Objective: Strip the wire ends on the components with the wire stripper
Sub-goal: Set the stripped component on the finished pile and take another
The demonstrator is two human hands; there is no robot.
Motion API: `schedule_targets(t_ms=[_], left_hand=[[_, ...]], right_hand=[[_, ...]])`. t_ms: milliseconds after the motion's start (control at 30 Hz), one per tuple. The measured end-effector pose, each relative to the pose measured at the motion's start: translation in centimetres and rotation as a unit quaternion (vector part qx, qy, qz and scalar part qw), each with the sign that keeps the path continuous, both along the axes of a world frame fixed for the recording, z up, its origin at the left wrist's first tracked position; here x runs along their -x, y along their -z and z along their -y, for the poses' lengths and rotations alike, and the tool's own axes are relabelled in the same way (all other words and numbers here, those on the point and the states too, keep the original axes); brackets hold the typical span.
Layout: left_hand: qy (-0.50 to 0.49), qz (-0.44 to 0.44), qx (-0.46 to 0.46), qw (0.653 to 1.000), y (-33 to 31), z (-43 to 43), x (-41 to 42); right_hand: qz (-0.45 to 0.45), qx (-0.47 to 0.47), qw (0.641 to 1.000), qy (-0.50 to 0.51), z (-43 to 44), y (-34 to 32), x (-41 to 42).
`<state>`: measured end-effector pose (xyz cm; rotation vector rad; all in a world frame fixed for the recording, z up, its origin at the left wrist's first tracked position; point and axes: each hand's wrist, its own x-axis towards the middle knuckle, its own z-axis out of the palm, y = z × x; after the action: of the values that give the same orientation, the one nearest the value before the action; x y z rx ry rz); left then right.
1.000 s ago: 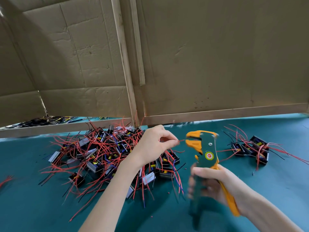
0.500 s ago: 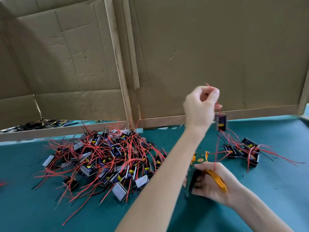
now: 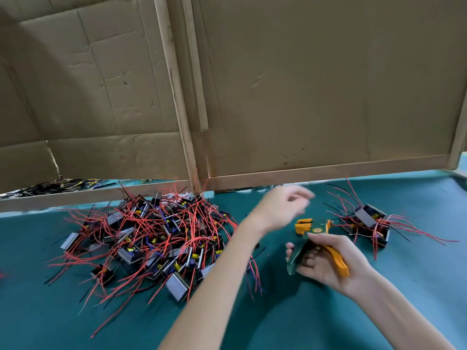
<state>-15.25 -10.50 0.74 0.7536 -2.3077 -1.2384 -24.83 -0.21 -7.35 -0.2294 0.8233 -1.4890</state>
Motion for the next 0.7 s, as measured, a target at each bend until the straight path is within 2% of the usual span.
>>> schedule_targets(t_ms=[33, 67, 100, 133, 167, 267, 367, 433, 500, 633, 700], left_hand=[[-0.080, 0.081, 0.094, 0.989, 0.5, 1.2, -1.5], [-0.156, 0.182, 0.192, 0.952, 1.2, 2.2, -3.1], [-0.202, 0.268, 0.252, 0.908, 1.9, 2.8, -4.4], [-0.217, 0.320, 0.271, 0.881, 2.7, 3.2, -5.4], [-0.215, 0.346, 0.265, 0.874, 3.6, 3.5, -6.1], [-0.230, 0.339, 0.244, 0.879, 5.5, 4.0, -6.6], [-0.269, 0.336, 0.287, 0.856, 6.1, 3.7, -5.9], [-0.271, 0.326, 0.306, 0.853, 6.4, 3.3, -5.4], [-0.258, 0.294, 0.300, 0.870, 6.5, 3.3, -5.0], [-0.200, 0.231, 0.195, 0.932, 6.2, 3.3, -4.9], [-0.184, 0.223, 0.188, 0.939, 6.3, 3.0, -4.8]], right_hand=[[0.005, -0.030, 0.999, 0.025, -0.2, -0.3, 0.0], [-0.013, -0.040, 0.999, 0.011, -0.2, -1.4, 0.3], [-0.014, -0.040, 0.999, 0.016, 0.2, -1.1, 0.5], [-0.017, -0.034, 0.999, -0.004, 0.0, -0.6, -0.2], [-0.016, -0.032, 0.999, -0.004, 0.0, -0.5, -0.6], [-0.027, -0.047, 0.999, 0.002, -0.1, -0.9, 0.0], [-0.034, -0.038, 0.999, -0.003, 0.0, -0.7, -0.1], [-0.038, -0.041, 0.998, -0.005, 0.0, -0.9, -0.1], [-0.038, -0.036, 0.999, -0.008, 0.1, -0.8, 0.0], [-0.048, -0.037, 0.998, -0.005, 0.2, -0.7, 0.0], [-0.049, -0.036, 0.998, -0.005, 0.1, -0.7, -0.1]])
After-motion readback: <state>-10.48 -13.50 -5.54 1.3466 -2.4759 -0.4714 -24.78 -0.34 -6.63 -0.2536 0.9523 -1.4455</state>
